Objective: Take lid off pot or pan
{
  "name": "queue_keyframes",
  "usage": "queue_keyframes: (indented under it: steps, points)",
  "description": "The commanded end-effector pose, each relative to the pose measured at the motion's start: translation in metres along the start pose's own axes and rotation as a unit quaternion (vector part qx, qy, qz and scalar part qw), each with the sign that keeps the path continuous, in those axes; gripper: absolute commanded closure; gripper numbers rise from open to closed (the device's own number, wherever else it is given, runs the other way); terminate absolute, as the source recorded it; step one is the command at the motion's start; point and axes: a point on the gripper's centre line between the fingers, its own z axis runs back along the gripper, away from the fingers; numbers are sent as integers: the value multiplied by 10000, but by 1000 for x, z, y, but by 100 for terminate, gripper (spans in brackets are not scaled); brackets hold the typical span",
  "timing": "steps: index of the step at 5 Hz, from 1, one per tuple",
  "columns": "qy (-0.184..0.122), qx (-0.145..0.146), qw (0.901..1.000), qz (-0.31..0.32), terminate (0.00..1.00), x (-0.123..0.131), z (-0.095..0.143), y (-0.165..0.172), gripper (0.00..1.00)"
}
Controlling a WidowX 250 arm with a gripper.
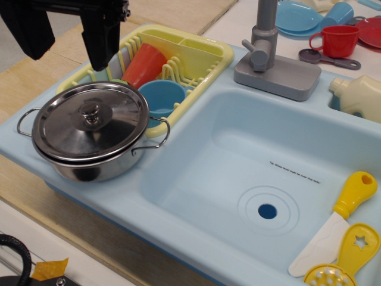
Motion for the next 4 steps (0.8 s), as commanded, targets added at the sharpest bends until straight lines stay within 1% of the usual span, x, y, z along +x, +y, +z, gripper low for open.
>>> queue_keyframes:
  steps: [1, 2, 4]
  points:
    - [0, 0, 10000, 0, 0, 0, 0, 0, 0]
    - [-48, 29, 10000, 82, 0, -6, -12, -4, 0]
    - [68, -30, 9999, 119, 0, -7, -29, -6, 0]
